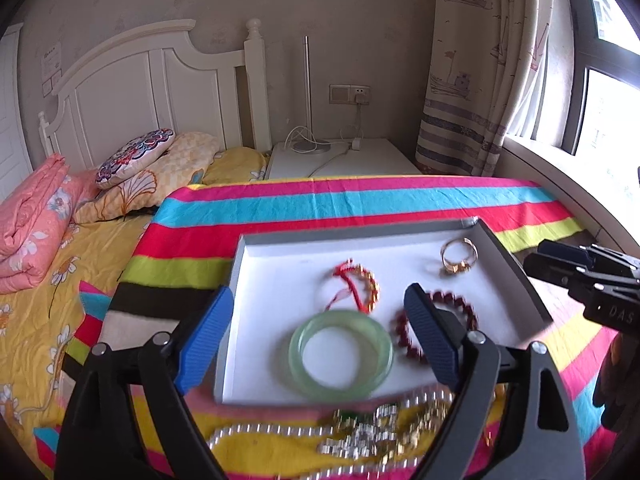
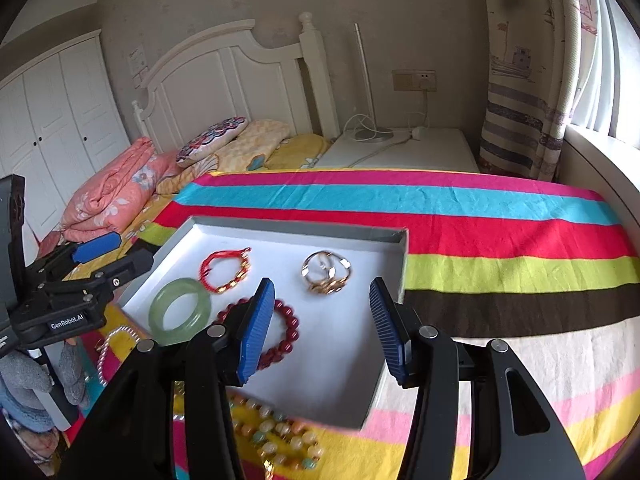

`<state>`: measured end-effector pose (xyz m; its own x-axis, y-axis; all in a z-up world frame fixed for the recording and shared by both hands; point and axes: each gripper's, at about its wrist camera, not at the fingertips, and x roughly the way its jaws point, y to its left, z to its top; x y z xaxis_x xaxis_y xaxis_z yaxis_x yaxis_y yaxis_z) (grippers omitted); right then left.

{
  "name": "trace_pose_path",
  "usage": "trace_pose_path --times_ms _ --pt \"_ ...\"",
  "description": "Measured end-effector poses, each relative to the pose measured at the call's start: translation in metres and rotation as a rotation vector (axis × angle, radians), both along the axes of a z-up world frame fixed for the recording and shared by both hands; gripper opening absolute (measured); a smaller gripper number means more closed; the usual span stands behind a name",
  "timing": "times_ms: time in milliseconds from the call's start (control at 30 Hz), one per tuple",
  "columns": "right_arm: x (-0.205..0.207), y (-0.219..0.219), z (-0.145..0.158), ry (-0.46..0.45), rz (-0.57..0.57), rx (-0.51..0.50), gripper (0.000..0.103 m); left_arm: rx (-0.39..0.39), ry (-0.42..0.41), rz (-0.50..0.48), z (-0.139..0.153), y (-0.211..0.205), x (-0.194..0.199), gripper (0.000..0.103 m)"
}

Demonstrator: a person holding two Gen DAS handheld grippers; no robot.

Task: Organize jewelry
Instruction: 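Withdraw both tools from the box toward the remaining jewelry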

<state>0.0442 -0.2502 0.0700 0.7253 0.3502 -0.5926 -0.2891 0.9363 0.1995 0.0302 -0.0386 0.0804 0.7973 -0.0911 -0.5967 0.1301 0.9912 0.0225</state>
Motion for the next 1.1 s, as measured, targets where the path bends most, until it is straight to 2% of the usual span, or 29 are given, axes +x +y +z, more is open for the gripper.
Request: trace_pose_path --times_ms 167,300,400,533,700,833,900,967,1067,1100 --pt "-0.043 0.003 -0.007 -0.002 0.081 -0.021 0.052 -0.093 0.017 0.012 -0.014 0.027 -0.055 0.094" --pt "-0.073 0.010 -0.021 0.036 0.150 -0.031 0.052 -0.164 0.086 0.015 -0.036 0.049 -0.086 0.094" --pt "-0.090 0.019 -0.029 0.049 0.191 -0.077 0.052 -0.191 0.116 0.010 -0.050 0.056 -0.100 0.094" --pt "-0.103 0.033 -0.037 0.064 0.243 -0.122 0.052 -0.247 0.087 0.005 -0.051 0.065 -0.111 0.094" --pt "-0.110 0.048 -0.044 0.060 0.282 -0.192 0.052 -0.298 0.111 -0.013 -0.054 0.068 -0.102 0.094" --pt "-0.117 0.063 -0.047 0.069 0.368 -0.231 0.050 -0.323 0.104 -0.016 -0.054 0.069 -0.103 0.094" --pt "-0.119 0.072 -0.052 0.088 0.400 -0.272 0.044 -0.326 0.099 -0.023 -0.053 0.069 -0.103 0.094" --pt "-0.123 0.079 -0.054 0.076 0.402 -0.317 0.044 -0.330 0.099 -0.029 -0.053 0.068 -0.103 0.094" --pt "-0.125 0.081 -0.057 0.105 0.433 -0.285 0.028 -0.339 0.102 -0.031 -0.054 0.069 -0.103 0.094" --pt "-0.127 0.081 -0.057 0.102 0.433 -0.286 0.028 -0.342 0.102 -0.031 -0.054 0.070 -0.103 0.094"
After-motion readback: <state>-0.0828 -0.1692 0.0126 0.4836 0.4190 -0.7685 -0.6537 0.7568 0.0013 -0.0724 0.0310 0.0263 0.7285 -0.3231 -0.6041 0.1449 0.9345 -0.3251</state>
